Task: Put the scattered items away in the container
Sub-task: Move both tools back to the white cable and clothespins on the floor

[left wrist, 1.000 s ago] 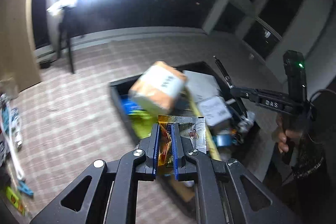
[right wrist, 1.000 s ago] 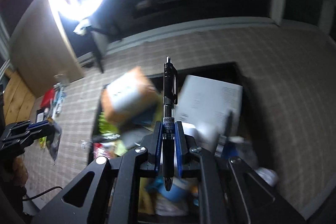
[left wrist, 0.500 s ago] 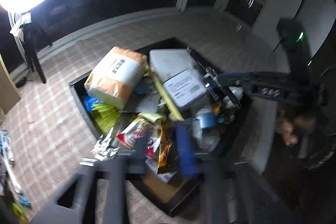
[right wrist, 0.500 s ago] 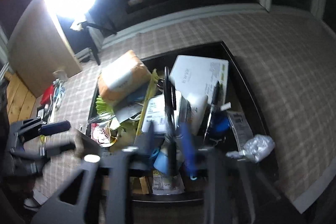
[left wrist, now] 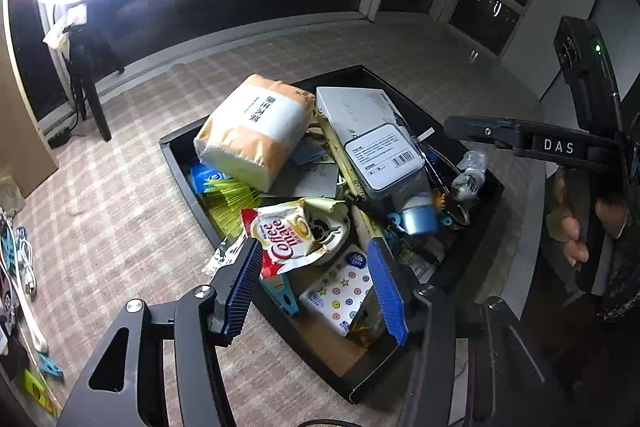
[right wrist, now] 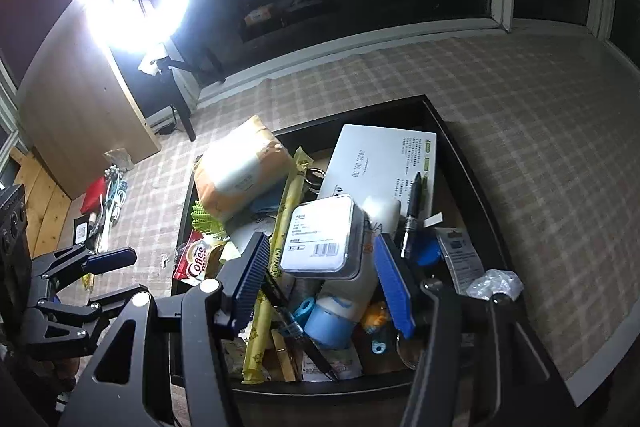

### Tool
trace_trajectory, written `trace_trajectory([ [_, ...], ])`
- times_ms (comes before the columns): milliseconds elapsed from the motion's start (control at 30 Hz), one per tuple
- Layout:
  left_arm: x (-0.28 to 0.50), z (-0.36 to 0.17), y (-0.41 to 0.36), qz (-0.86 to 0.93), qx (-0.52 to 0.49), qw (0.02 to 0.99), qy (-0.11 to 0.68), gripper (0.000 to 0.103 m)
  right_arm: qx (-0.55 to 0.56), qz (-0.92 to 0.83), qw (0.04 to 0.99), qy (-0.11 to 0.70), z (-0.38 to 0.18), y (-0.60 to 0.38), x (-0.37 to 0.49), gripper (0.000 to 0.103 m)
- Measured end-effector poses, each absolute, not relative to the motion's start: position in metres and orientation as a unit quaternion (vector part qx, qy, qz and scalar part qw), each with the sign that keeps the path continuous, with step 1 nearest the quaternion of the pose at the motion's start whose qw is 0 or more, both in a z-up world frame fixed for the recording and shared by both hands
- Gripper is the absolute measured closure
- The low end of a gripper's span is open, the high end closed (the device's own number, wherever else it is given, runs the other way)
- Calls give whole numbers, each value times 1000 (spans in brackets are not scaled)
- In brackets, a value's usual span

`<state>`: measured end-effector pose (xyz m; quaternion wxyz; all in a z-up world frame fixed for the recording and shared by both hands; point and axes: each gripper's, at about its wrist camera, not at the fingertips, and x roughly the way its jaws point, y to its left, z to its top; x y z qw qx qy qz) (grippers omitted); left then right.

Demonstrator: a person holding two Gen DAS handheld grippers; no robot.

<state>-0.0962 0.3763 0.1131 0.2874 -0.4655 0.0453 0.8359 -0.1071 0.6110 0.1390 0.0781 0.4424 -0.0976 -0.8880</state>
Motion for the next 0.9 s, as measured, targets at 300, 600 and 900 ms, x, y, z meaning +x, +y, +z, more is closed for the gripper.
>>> trace_trajectory([
  [300,-95,107,339,844,-475,250,16,52,442,-887,109,-74,141,583,-112,42],
  [600,-88,93,252,864,-479,147,-43,52,430,-884,175,-56,140,526,-116,40],
  [900,-66,71,132,870,-480,13,-112,53,451,-853,261,17,134,418,-138,39],
])
